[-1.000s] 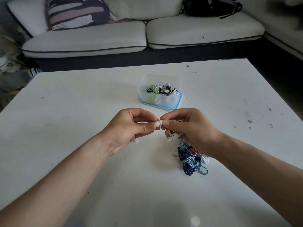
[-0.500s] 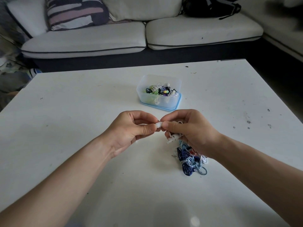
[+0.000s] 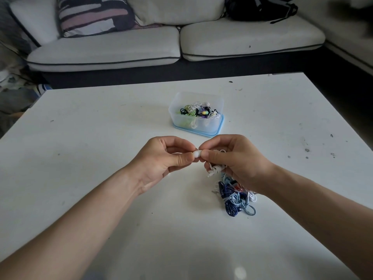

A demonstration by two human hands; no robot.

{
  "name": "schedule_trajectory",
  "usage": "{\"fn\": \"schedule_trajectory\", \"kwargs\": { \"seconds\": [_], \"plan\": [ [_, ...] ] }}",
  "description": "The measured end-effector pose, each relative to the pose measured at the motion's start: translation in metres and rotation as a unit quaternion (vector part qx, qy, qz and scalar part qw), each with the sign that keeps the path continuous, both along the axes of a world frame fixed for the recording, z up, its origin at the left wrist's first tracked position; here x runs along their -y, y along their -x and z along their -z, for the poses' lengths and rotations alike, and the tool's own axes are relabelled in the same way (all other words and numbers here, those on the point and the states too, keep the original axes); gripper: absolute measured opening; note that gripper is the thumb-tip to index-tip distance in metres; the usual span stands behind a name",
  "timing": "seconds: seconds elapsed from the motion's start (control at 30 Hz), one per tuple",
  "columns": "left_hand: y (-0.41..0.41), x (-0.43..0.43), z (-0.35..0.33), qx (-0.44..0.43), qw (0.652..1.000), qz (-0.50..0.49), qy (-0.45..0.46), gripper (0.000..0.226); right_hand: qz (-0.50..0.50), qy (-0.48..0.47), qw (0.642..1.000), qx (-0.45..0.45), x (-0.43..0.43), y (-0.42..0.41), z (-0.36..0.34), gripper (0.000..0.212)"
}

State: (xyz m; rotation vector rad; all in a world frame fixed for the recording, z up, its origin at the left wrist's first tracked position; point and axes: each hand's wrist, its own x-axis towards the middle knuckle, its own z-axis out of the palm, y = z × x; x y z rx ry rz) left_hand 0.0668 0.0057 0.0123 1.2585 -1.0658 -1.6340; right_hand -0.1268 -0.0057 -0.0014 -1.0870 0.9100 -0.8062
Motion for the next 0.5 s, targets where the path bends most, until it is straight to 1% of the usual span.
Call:
{"fn": "schedule_trajectory", "kwargs": {
  "seconds": [0.03,0.17,0.27,0.37,0.5],
  "plan": [
    [-0.0002,0.0003,-0.0003,-0.002,1.000,0.002,0.001,0.020,-0.002,-0.001,1.000,0.002,0.0005,0.0002,0.0002,0.037],
    [-0.0005,0.0007,-0.0009,-0.008,1.000,0.008,0.000,0.020,-0.014,-0.026,0.999,0.026,0.0028,0.0018,0.0022,0.026],
    [0.0011,-0.0001,0.0003,-0.005,1.000,0.011,0.003,0.021,-0.024,-0.039,0.998,0.035,0.0034,0.0033,0.0032,0.025],
    [0.0020,-0.0001,0.0015,0.003,1.000,0.007,0.006,0.022,-0.025,-0.032,0.999,0.029,0.0030,0.0031,0.0033,0.024],
    [0.0009,-0.0002,0.0016,-0.014,1.000,0.007,-0.002,0.018,-0.029,-0.035,0.998,0.037,0.0031,0.0037,0.0037,0.023]
  ]
}}
